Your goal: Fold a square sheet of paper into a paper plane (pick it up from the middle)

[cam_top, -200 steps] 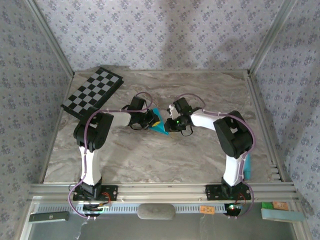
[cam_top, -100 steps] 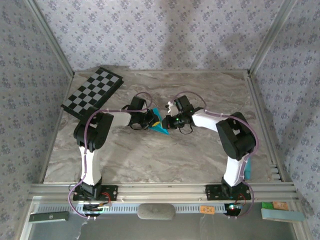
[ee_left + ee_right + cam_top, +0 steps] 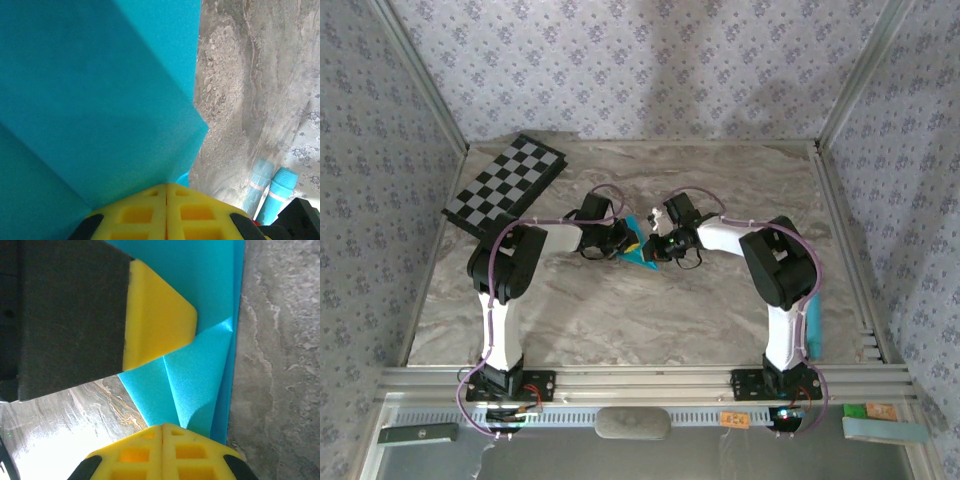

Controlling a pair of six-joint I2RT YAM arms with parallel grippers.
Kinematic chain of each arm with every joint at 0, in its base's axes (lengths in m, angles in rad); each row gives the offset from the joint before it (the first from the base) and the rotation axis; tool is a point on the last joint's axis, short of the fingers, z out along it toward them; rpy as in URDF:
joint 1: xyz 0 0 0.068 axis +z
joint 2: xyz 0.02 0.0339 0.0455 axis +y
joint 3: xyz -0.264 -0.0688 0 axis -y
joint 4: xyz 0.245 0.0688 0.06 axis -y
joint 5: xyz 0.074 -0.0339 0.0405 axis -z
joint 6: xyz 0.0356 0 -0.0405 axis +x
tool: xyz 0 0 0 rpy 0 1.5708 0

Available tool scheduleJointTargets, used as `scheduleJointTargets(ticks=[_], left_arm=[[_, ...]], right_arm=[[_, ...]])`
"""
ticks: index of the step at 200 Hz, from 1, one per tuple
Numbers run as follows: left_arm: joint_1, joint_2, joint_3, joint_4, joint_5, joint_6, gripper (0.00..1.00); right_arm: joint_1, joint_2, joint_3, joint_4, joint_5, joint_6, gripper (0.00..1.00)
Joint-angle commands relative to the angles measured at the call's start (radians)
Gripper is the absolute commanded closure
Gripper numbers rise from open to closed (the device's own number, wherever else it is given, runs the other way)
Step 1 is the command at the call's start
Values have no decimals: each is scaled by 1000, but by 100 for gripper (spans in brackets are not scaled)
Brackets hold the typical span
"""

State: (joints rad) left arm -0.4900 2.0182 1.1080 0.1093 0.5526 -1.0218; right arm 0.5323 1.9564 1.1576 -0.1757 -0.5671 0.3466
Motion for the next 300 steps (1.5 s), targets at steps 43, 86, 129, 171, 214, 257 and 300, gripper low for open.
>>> scheduleJointTargets(ticks=[43, 86, 129, 171, 214, 257, 300], left_arm=[[8, 18, -17, -48, -43, -9, 94], [22, -41, -10, -19, -9, 19, 92], [32, -110, 3, -13, -1, 89, 88], [24, -65, 21, -12, 26, 108, 87], [26, -27, 39, -49, -38, 103, 90], [39, -9, 28, -65, -91, 84, 94], [50, -4, 4, -68, -116, 68, 96]], right_arm=[[-2, 43, 27, -73, 36, -41, 94], [-2, 65, 25, -107, 49, -58, 95], [-2, 85, 16, -128, 52, -63, 95], [-2, 87, 13, -127, 53, -60, 96], [-3, 88, 12, -132, 57, -54, 96], [-3, 89, 6, -137, 62, -52, 96], [-5, 90, -4, -137, 67, -45, 96]])
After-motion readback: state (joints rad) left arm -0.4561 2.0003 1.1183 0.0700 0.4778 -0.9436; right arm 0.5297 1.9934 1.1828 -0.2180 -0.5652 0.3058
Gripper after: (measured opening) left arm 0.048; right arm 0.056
